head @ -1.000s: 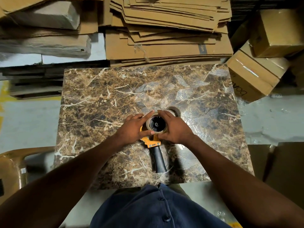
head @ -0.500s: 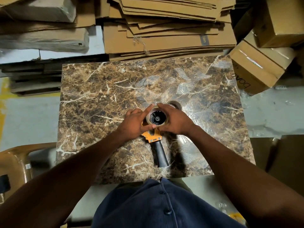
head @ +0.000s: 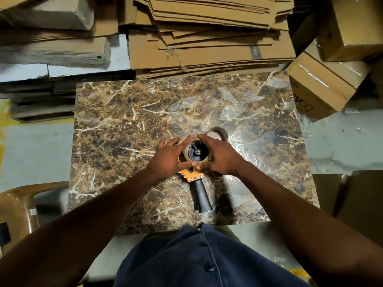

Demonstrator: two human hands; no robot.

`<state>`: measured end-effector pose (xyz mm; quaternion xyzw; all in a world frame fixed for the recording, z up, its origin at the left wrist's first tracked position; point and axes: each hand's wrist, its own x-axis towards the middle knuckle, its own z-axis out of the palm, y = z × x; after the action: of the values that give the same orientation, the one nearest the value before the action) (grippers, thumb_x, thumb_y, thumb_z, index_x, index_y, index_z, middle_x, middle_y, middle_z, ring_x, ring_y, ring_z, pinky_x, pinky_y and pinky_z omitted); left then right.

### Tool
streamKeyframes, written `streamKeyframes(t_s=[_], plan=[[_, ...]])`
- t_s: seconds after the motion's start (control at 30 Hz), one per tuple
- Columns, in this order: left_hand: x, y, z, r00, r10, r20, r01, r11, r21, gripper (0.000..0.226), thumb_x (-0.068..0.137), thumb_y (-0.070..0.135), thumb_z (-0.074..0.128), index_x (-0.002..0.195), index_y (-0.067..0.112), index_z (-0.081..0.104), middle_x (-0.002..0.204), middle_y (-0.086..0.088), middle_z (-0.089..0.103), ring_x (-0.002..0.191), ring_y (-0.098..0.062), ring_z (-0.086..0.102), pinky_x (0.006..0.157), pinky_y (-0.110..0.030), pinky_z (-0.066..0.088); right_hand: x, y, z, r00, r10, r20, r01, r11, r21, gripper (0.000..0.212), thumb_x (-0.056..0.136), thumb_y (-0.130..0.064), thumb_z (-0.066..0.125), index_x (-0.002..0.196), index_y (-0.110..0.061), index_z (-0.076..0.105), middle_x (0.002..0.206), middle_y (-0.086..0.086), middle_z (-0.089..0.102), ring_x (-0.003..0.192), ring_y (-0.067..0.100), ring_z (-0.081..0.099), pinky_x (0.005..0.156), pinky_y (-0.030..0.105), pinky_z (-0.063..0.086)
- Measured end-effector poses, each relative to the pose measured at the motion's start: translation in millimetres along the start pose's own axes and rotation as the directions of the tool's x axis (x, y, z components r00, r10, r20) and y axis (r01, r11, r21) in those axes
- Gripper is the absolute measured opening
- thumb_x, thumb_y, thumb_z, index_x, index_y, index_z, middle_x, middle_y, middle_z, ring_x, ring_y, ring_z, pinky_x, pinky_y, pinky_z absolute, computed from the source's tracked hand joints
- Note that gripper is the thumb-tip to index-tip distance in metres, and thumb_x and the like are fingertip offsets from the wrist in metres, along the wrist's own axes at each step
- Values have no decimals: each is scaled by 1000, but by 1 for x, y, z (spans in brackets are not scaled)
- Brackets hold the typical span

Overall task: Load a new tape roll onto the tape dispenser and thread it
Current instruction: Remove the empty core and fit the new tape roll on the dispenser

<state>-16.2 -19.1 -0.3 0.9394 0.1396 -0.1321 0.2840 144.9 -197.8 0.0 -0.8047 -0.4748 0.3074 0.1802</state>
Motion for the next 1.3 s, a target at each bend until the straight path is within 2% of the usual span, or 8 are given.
streamKeyframes(t_s=[0.13,0.3,0.4,0.5,0.67,0.77,0.87,1.3], plan=[[1,-1,4,1000,15,-19,-15,1000,-4,93,97,74,51,171,36,9,163,-16,48,160,-26,25,129,-47,-2,-4,2,-2,1000,3,2,-3,971,-238,115,75,-88,61,160,-26,15,153,2,51,135,27,43,117,55,26],[0,-15,13,999,26,-47,-26,1000,0,94,95,77,52,170,38,12,158,-15,54,158,-26,30,128,-51,5,-5,3,4,1000,-5,30,11,983,-185,115,77,-90,51,162,-24,11,162,3,39,148,27,29,124,61,12],[2,-25,21,996,51,-70,-53,998,-21,93,94,77,53,170,38,17,153,-13,61,156,-25,32,127,-54,10,-5,11,9,999,-20,39,26,987,-156,119,75,-96,37,162,-20,11,163,5,35,153,23,23,124,62,10],[4,-26,25,993,52,-104,-58,997,-55,90,95,73,59,169,39,22,152,-8,62,156,-24,32,125,-53,13,-1,16,6,997,-10,78,26,979,-204,118,77,-93,42,163,-20,8,166,7,32,155,27,19,125,60,7],[6,-35,33,991,63,-114,-69,996,-57,88,93,81,51,167,44,20,170,1,40,158,-28,30,127,-56,14,1,20,8,997,-38,62,56,945,-321,114,80,-94,38,164,-23,7,171,4,22,157,31,15,125,61,5],[7,-38,32,996,43,-75,-41,999,30,89,93,88,39,168,48,10,179,5,14,164,-23,14,130,-61,4,3,20,9,999,-39,24,45,910,-412,111,81,-95,33,165,-27,6,172,11,12,158,36,10,125,60,-2],[10,-38,26,999,35,-25,-30,985,168,93,90,94,21,168,47,4,180,5,0,166,-25,1,130,-62,-1,5,19,11,999,-22,40,38,883,-469,111,82,-96,27,165,-26,4,172,17,7,158,39,5,124,62,-5],[17,-31,22,997,-18,77,1,977,212,91,94,84,38,169,43,8,180,-2,3,165,-31,6,129,-64,7,4,18,25,999,36,3,-30,877,-480,114,79,-96,26,165,-22,9,172,18,7,158,40,3,124,65,0]])
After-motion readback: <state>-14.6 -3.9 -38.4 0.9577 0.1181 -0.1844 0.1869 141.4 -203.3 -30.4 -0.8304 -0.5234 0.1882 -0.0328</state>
